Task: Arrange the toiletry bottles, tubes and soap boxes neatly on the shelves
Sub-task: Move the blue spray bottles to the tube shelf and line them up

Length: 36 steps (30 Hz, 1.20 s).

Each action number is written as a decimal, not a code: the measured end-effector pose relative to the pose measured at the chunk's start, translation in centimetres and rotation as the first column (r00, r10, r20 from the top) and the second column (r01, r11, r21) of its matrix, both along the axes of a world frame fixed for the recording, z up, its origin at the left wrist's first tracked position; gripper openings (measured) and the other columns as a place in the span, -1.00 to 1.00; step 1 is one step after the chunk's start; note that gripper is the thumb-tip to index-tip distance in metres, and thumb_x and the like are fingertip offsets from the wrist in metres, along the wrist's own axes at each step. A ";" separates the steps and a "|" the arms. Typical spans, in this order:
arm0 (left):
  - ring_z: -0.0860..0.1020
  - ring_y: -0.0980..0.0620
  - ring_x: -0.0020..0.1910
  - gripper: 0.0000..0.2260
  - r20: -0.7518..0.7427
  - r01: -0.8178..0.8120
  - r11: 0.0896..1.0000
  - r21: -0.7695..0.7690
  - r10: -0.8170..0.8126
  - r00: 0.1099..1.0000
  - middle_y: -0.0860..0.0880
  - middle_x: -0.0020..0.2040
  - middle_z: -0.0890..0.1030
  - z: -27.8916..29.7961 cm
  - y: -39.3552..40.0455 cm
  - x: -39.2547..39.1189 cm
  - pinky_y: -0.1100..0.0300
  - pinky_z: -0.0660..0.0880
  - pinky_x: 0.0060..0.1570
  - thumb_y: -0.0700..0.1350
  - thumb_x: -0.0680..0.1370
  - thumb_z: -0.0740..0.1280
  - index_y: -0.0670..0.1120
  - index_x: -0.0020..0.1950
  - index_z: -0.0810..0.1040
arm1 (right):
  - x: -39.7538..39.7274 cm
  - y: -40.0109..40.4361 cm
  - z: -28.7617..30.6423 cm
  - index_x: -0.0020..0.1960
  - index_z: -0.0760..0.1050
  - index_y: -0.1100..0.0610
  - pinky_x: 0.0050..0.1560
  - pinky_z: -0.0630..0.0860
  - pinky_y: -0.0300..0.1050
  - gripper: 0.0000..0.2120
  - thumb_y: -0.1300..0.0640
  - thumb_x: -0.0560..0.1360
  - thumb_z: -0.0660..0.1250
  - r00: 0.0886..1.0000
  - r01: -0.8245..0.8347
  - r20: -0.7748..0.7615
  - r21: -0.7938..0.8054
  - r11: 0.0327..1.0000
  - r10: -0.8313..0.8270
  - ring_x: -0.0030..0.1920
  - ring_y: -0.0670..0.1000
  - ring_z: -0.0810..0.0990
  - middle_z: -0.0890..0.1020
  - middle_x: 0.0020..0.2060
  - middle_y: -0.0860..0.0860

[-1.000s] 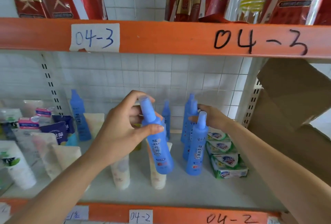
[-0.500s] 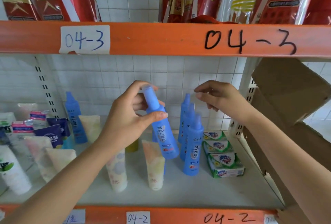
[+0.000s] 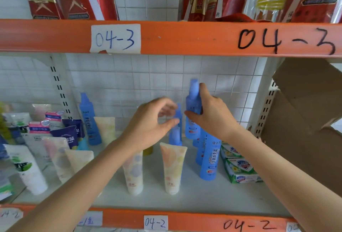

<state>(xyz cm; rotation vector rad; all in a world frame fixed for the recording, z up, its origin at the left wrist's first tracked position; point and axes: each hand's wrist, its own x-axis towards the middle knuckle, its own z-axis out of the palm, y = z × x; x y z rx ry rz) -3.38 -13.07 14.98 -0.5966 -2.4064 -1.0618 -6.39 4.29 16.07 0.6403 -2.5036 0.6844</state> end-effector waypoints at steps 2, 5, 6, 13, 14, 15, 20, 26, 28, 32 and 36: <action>0.55 0.19 0.02 -0.75 0.093 0.005 0.962 -0.272 0.021 0.995 0.04 0.06 0.62 -1.7 -0.8 -0.1 0.41 0.41 0.04 -0.08 0.43 0.43 -0.04 0.09 0.55 | -0.7 -0.7 -0.2 0.17 0.22 0.23 -0.30 0.24 -0.09 -0.61 0.12 0.48 0.33 0.998 0.062 0.022 -0.008 0.998 -0.062 -0.29 0.14 0.38 0.32 -0.39 -0.07; 0.53 0.06 0.10 -0.74 0.116 0.001 0.860 -0.510 0.068 0.991 0.05 0.10 0.57 -4.2 -1.1 0.3 0.24 0.39 0.03 -0.02 0.46 0.36 -0.01 0.14 0.52 | -2.1 -1.7 -0.2 0.04 0.26 0.21 -0.21 0.44 0.02 -0.72 0.10 0.50 0.30 0.993 0.091 0.085 -0.081 0.993 -0.084 -0.16 0.21 0.54 0.49 -0.18 0.07; 0.53 0.03 0.08 -0.78 0.095 -0.003 0.851 -0.525 0.062 0.994 0.04 0.07 0.57 -4.8 -1.1 0.5 0.22 0.37 -0.03 -0.06 0.47 0.33 -0.02 0.11 0.53 | -2.7 -1.9 -0.2 0.02 0.29 0.22 -0.16 0.49 0.06 -0.74 0.09 0.50 0.29 0.990 0.108 0.103 -0.096 0.990 -0.098 -0.14 0.21 0.57 0.52 -0.11 0.12; 0.55 0.02 -0.09 -0.89 0.070 -0.060 0.895 -0.443 0.101 0.992 0.06 -0.10 0.61 -5.6 -2.3 1.0 0.12 0.45 -0.15 -0.20 0.42 0.31 -0.05 -0.11 0.59 | -6.7 -3.3 -0.3 0.12 0.25 0.19 -0.41 0.50 -0.08 -0.70 0.21 0.47 0.30 0.946 0.175 0.296 -0.117 0.977 -0.134 -0.21 0.19 0.65 0.53 -0.19 0.12; 0.55 0.02 -0.10 -0.89 0.076 -0.055 0.899 -0.435 0.098 0.992 0.06 -0.11 0.62 -5.7 -2.6 0.9 0.10 0.46 -0.15 -0.20 0.42 0.31 -0.05 -0.11 0.59 | -7.2 -3.4 -0.3 0.11 0.25 0.16 -0.47 0.47 -0.13 -0.70 0.23 0.47 0.31 0.932 0.172 0.343 -0.131 0.976 -0.118 -0.25 0.17 0.66 0.52 -0.21 0.11; 0.56 0.03 -0.11 -0.88 0.076 -0.047 0.901 -0.431 0.088 0.993 0.06 -0.13 0.62 -5.9 -2.9 1.0 0.08 0.47 -0.15 -0.20 0.41 0.32 -0.04 -0.11 0.60 | -7.6 -3.6 -0.4 0.06 0.26 0.15 -0.45 0.49 -0.11 -0.73 0.24 0.46 0.32 0.918 0.169 0.380 -0.130 0.977 -0.108 -0.28 0.17 0.67 0.53 -0.20 0.14; 0.56 0.06 -0.15 -0.91 0.068 -0.014 0.915 -0.404 0.045 0.997 0.07 -0.15 0.64 -6.3 -3.6 0.9 0.08 0.48 -0.15 -0.16 0.42 0.35 -0.02 -0.13 0.62 | -9.4 -4.3 -1.2 -0.24 0.36 0.16 -0.15 0.52 -0.12 -0.85 0.22 0.42 0.35 0.817 0.205 0.546 0.027 0.978 -0.186 -0.20 0.07 0.65 0.57 -0.43 0.05; 0.56 0.04 -0.14 -0.93 0.084 0.010 0.914 -0.405 0.026 0.996 0.07 -0.14 0.63 -6.2 -3.5 0.7 0.07 0.47 -0.12 -0.12 0.44 0.35 -0.03 -0.13 0.62 | -10.5 -4.7 -2.5 -0.30 0.45 0.19 -0.54 0.43 -0.38 -0.84 0.31 0.40 0.39 0.723 0.211 0.666 0.036 0.977 -0.181 -0.64 -0.19 0.50 0.49 -0.69 -0.21; 0.56 0.04 -0.14 -0.92 0.090 0.020 0.915 -0.403 0.018 0.996 0.06 -0.14 0.63 -6.2 -3.4 0.6 0.09 0.46 -0.12 -0.12 0.44 0.35 -0.03 -0.12 0.62 | -10.3 -4.9 -2.4 -0.32 0.43 0.18 -0.58 0.39 -0.41 -0.82 0.31 0.41 0.37 0.726 0.199 0.660 0.063 0.978 -0.191 -0.66 -0.21 0.48 0.47 -0.71 -0.21; 0.56 0.05 -0.14 -0.90 0.097 0.033 0.915 -0.402 0.007 0.995 0.06 -0.13 0.64 -6.1 -3.1 0.5 0.09 0.46 -0.12 -0.11 0.44 0.35 -0.02 -0.10 0.63 | -10.2 -4.9 -2.2 -0.35 0.41 0.17 -0.51 0.42 -0.39 -0.79 0.27 0.42 0.36 0.737 0.172 0.641 0.127 0.977 -0.213 -0.61 -0.16 0.52 0.55 -0.65 -0.13; 0.56 0.03 -0.12 -0.89 0.071 0.030 0.914 -0.405 -0.001 0.997 0.03 -0.12 0.64 -6.2 -2.8 0.5 0.14 0.43 -0.12 -0.12 0.43 0.33 -0.04 -0.10 0.63 | -8.8 -5.1 -0.4 -0.05 0.51 0.27 -0.10 0.53 -0.16 -0.89 0.23 0.49 0.27 0.784 0.091 0.579 0.251 0.964 -0.225 -0.30 0.08 0.63 0.69 -0.12 0.24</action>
